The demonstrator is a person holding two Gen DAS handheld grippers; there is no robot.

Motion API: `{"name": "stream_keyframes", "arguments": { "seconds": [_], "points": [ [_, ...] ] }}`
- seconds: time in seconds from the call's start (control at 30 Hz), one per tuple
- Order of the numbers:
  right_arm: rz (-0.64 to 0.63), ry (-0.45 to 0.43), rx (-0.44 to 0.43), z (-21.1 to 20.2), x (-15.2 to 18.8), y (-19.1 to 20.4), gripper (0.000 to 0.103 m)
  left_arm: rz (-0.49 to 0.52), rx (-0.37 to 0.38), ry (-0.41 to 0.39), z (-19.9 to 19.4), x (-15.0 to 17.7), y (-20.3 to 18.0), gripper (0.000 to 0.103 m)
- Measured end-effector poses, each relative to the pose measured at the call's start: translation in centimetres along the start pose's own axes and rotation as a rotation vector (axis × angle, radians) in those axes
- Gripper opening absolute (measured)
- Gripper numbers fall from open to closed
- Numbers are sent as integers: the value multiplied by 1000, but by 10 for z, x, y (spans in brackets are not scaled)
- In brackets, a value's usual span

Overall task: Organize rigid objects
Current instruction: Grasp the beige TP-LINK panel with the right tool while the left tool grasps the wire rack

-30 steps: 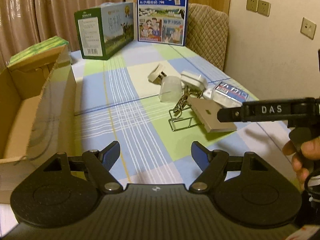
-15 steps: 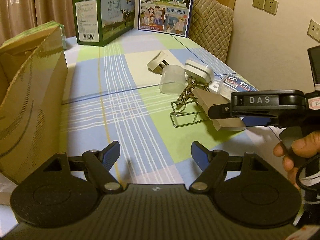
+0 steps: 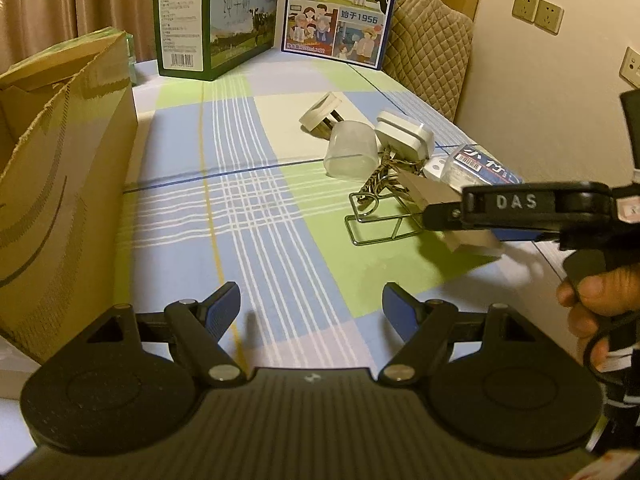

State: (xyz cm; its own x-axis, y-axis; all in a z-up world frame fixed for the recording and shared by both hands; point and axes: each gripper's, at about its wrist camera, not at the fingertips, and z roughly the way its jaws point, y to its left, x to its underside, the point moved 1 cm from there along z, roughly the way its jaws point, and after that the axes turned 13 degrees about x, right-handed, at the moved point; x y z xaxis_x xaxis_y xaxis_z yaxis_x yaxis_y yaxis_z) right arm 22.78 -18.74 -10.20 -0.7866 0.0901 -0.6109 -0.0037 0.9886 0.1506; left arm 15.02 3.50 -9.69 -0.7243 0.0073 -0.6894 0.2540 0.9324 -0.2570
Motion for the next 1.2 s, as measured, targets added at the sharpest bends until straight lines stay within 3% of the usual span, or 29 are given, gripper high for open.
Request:
{"name": "stream_keyframes", "arguments": {
  "seconds": [0.43, 0.7, 0.93, 1.2],
  "points": [
    [-119, -18, 203, -13, 19, -1, 85, -3, 6, -12, -4, 1, 2, 75],
    [-241, 2, 65, -11, 28, 21, 85, -15, 19, -28, -6, -3, 3, 75],
    [-170, 10, 188, -21, 34, -4, 85, -13, 45, -55, 8, -23, -7, 77],
    [-120, 12, 230, -26, 38, -20, 85, -26, 70, -88, 52, -43, -33, 86]
  ]
}}
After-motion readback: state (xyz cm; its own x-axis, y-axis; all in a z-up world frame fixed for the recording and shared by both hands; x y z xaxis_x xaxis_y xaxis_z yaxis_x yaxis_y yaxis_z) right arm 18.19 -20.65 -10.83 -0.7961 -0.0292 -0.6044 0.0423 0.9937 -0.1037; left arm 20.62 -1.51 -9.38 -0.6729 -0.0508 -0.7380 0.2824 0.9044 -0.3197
